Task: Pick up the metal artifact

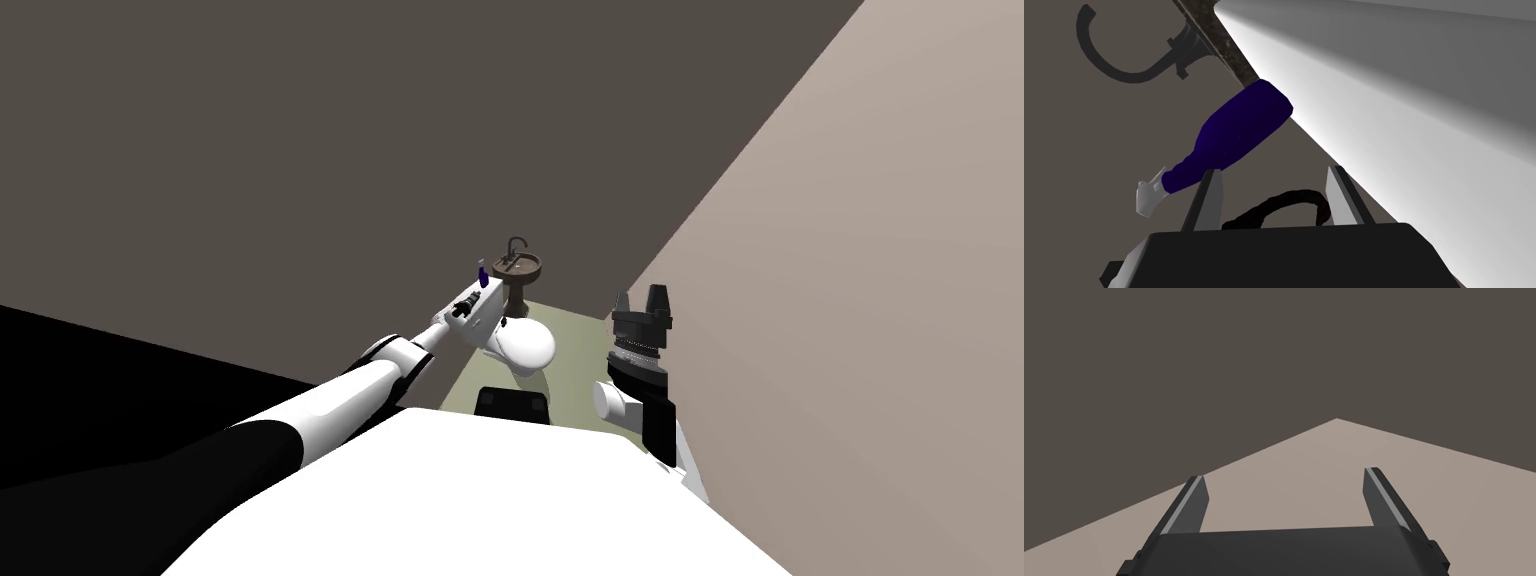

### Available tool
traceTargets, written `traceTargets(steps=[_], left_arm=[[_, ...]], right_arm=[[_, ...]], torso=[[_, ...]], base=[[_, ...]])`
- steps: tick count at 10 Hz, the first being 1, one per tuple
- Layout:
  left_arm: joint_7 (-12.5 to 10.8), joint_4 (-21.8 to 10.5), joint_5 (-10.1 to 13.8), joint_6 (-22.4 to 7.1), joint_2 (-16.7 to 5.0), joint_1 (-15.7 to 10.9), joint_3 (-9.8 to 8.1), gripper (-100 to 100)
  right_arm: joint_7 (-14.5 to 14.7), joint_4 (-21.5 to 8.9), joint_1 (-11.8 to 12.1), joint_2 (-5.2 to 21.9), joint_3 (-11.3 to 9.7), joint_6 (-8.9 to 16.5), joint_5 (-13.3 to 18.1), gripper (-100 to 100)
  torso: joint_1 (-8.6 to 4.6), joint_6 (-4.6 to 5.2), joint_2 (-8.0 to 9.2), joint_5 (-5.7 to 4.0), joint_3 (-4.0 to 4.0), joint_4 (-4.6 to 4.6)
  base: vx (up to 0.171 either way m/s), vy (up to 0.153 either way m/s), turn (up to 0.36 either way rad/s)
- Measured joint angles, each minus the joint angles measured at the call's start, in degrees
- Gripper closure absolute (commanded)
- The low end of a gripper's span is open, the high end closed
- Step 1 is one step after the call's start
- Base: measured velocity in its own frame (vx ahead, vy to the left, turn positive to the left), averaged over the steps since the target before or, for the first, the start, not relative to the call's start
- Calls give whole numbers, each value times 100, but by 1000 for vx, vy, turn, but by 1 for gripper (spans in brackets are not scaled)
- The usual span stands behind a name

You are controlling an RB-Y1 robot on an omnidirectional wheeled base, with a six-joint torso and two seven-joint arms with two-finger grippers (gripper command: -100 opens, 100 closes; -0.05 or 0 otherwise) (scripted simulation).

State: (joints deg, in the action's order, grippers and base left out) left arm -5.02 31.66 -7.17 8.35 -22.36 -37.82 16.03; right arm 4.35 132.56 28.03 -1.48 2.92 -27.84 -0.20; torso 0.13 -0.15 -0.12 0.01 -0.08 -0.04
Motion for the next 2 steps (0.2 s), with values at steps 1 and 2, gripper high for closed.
traceTargets(steps=[1,2], left_arm=[[-55,218,-1,-92,2,74,129,100],[-69,251,-1,-120,3,87,146,0]], right_arm=[[0,0,0,0,0,0,0,0],[0,0,-1,0,-1,0,0,0]], torso=[[-2,5,1,1,1,0],[-3,9,-1,0,0,0]], base=[[-1,-4,31],[0,0,0]])
